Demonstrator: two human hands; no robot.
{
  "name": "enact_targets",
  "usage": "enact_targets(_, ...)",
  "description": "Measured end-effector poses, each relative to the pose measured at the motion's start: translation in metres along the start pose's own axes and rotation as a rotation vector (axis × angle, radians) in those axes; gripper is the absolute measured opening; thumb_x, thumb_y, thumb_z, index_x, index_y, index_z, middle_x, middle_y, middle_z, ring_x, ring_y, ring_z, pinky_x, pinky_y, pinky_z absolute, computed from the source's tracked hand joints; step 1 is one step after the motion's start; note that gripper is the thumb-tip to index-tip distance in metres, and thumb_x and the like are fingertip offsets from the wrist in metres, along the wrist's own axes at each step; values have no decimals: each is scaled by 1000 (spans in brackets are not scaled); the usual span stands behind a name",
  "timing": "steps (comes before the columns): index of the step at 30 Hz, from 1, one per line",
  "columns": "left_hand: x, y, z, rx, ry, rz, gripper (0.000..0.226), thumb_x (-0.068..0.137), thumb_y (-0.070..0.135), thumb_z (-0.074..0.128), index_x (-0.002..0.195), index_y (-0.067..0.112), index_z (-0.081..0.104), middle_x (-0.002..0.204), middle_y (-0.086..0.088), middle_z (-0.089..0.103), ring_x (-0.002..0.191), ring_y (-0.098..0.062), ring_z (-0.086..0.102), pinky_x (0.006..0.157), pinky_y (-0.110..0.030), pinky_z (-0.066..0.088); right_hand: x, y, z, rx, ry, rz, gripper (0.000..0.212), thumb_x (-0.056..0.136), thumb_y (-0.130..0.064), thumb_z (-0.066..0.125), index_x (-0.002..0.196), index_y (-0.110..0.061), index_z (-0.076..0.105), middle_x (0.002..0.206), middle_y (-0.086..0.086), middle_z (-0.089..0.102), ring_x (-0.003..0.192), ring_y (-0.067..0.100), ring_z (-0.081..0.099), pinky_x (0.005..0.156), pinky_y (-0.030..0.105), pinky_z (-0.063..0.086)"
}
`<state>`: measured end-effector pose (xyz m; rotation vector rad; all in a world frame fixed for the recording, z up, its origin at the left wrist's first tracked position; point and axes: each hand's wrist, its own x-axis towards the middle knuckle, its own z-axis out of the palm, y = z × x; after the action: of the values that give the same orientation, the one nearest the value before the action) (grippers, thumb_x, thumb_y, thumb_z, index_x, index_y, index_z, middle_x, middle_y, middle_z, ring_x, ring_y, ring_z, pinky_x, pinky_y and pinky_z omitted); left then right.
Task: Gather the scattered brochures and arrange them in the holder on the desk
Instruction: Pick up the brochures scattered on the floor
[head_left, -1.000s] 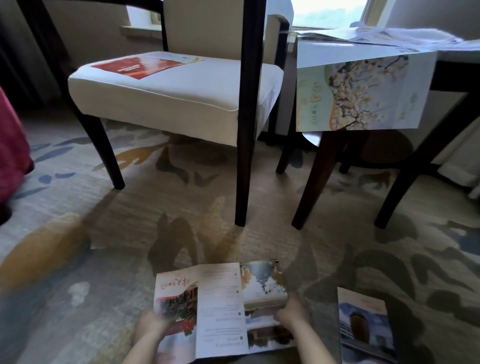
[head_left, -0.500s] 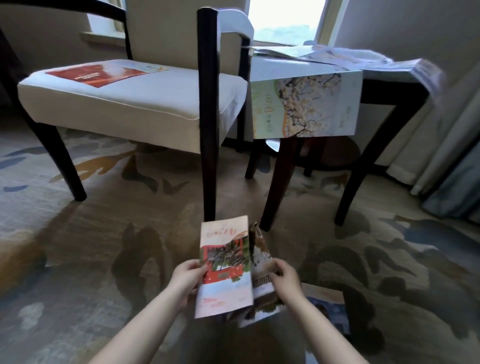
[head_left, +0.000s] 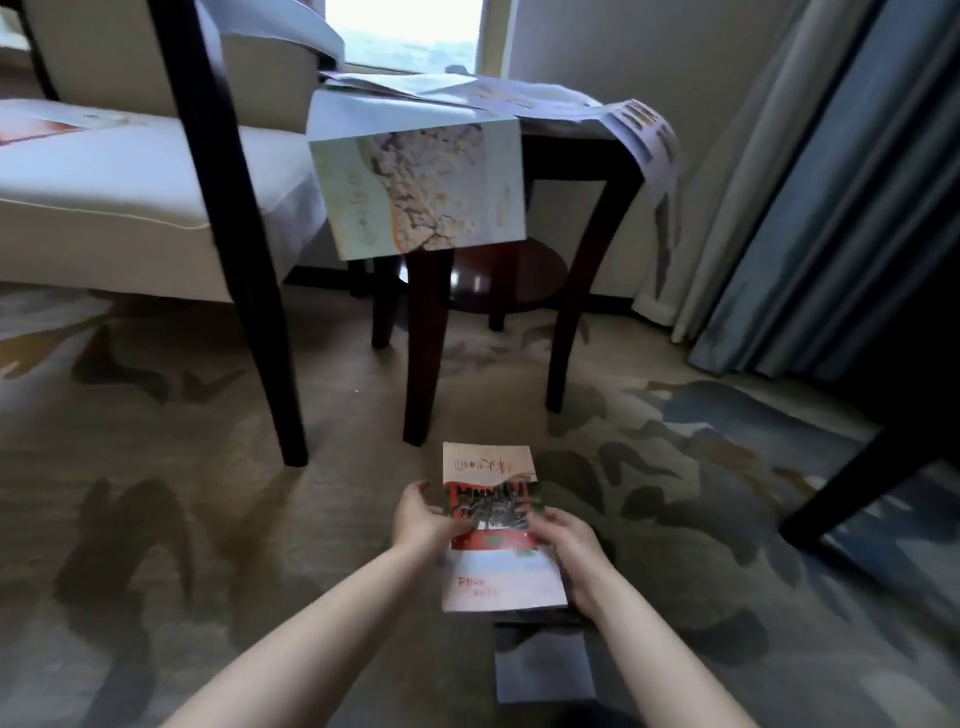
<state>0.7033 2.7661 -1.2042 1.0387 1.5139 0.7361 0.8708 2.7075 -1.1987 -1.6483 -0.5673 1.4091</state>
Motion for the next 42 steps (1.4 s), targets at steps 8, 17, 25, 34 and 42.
enact_targets(8,-5,-14,43,774,-63,505,103,66,65,67,149,21,22,151,-3,31,140,-25,30,110,-40,36,9,0,-81,-1428,6,-175,48,83,-10,47,121,-39,54,126,3,59,125,32,48,106,48,35)
enact_targets(17,19,-73,109,179,-302,16,26,79,-3,65,104,1,66,85,-10,67,78,-25,64,68,-34,54,46,-19,-31,-1476,238,-782,52,85,-2,54,130,-27,50,135,0,51,135,20,37,117,45,21)
enact_targets(25,34,-116,112,373,-132,-231,48,78,16,74,121,2,58,119,-19,64,111,-30,62,94,-33,50,60,91,-49,-841,389,247,64,88,-42,56,144,-17,34,150,9,33,138,28,34,110,39,36)
enact_targets(34,25,-103,110,351,-88,-313,29,78,17,74,100,1,62,112,-22,66,108,-32,63,89,-36,51,56,86,-38,-466,214,439,39,93,-29,59,124,-6,55,130,11,60,120,23,58,102,29,44)
enact_targets(42,32,-4,83,100,-139,-162,17,89,0,57,103,-8,63,87,-23,67,71,-28,63,67,-38,53,25,-3,-46,-124,93,190,14,97,-13,54,101,-2,62,100,18,71,91,31,70,81,39,56)
